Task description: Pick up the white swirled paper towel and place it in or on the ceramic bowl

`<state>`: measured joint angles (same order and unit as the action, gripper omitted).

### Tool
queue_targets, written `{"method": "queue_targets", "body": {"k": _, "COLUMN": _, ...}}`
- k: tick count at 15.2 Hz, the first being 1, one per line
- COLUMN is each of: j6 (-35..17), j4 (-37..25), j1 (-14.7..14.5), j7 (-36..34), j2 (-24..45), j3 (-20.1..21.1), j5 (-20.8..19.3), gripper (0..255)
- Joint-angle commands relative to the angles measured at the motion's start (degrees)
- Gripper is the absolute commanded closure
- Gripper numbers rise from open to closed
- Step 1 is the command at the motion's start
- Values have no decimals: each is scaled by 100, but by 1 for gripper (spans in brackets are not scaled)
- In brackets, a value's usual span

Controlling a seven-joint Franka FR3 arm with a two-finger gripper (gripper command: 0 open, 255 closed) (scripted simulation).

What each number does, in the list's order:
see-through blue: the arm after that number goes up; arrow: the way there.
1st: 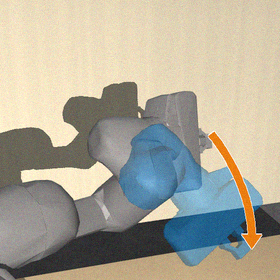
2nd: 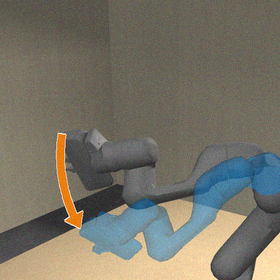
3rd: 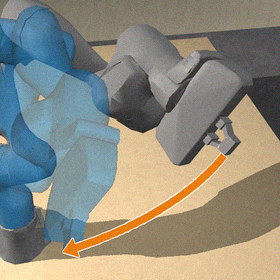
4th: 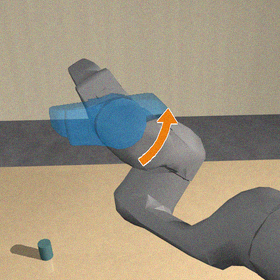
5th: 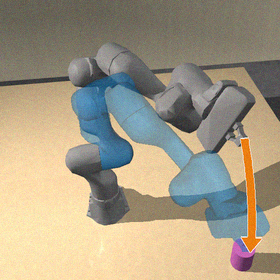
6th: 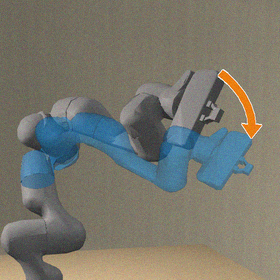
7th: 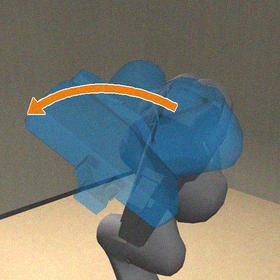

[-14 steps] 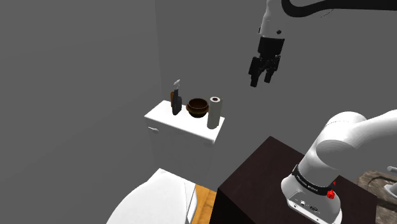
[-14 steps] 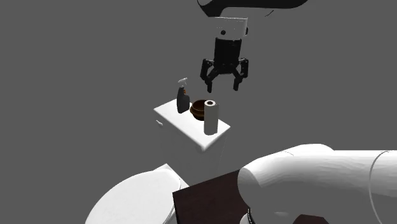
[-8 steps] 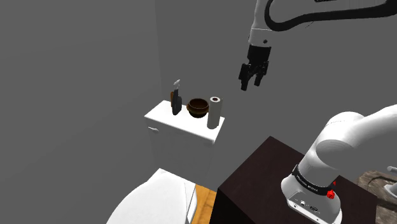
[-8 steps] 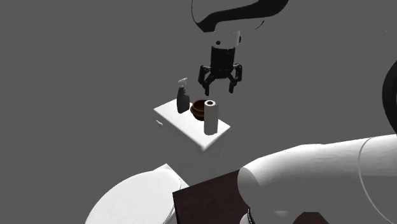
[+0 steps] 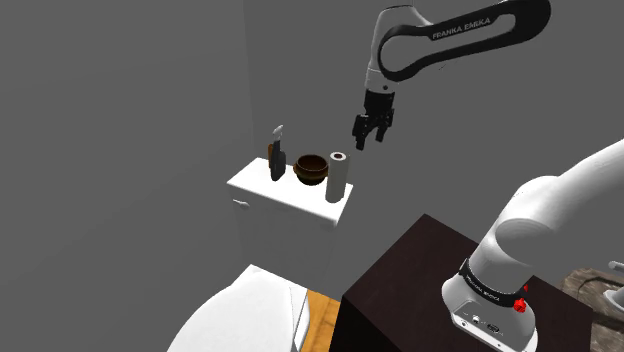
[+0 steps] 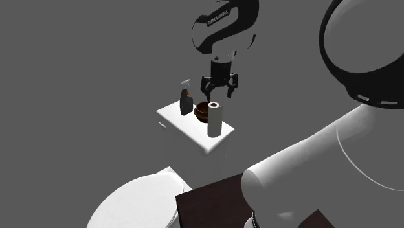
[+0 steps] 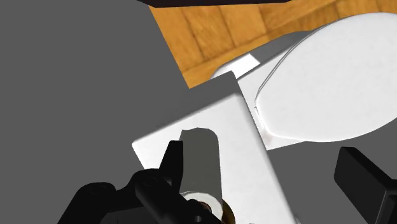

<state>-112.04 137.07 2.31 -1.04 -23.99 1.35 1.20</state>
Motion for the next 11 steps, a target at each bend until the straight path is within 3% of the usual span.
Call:
{"method": "queue_targets", "body": {"k": 1, "j6": -397, "j4": -67, "j1": 31, "j7": 63, "j2": 395, "j3": -18, "j5": -75, "gripper": 0}}
{"method": "queue_targets", "body": {"k": 11, "j6": -1766, "j4": -1075, "j1": 141, "j7": 223, "j2": 2474, "j3": -85, "j5": -447, "gripper": 0}}
